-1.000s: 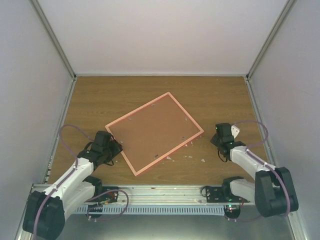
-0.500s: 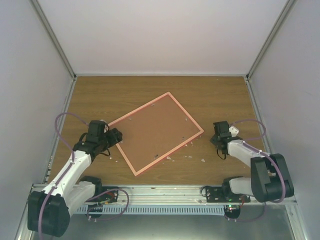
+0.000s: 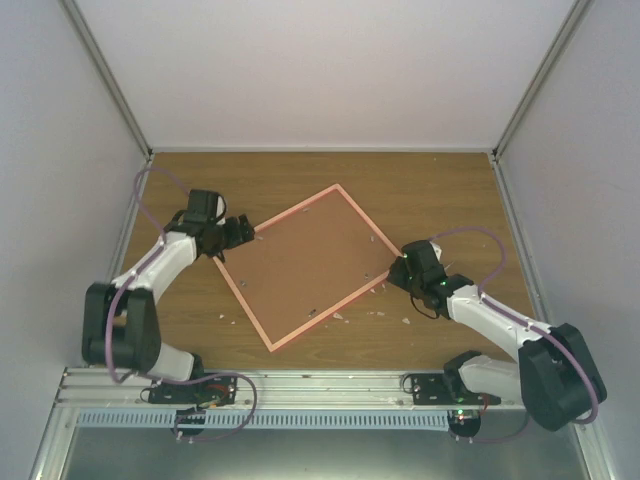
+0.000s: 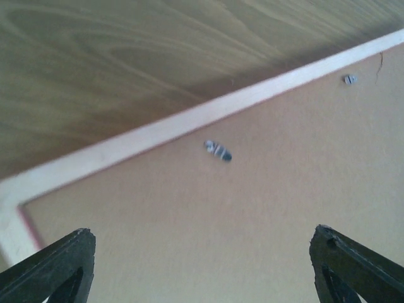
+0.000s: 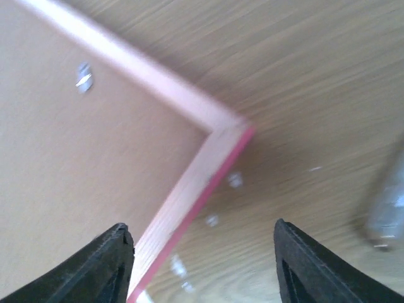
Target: Take the photo out of the frame
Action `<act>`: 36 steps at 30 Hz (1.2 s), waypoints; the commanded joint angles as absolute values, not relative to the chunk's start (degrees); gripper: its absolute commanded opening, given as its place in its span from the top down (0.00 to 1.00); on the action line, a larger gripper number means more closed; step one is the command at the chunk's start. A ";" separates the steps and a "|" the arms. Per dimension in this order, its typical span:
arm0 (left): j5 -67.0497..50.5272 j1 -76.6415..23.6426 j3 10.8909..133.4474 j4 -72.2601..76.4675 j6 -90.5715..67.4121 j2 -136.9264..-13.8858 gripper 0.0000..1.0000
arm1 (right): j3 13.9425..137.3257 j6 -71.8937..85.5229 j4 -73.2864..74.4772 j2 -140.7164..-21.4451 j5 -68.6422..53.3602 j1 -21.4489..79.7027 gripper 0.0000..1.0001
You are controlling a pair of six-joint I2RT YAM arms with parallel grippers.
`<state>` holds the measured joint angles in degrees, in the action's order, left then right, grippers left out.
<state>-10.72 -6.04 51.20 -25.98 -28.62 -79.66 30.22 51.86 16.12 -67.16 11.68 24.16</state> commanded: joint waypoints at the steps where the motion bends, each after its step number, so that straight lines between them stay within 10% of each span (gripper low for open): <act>1: -11.48 -5.71 58.08 -23.55 -23.99 -88.13 0.07 | 27.08 54.00 6.59 -67.08 3.53 28.99 0.35; 16: -12.26 -4.47 70.98 -25.01 -21.10 -108.01 0.03 | 29.30 54.21 -6.65 -79.41 -6.42 32.87 0.25; 36: -26.65 -6.08 54.46 -17.93 -24.42 -98.28 0.06 | 42.96 44.76 -2.86 -89.98 -4.74 30.12 0.17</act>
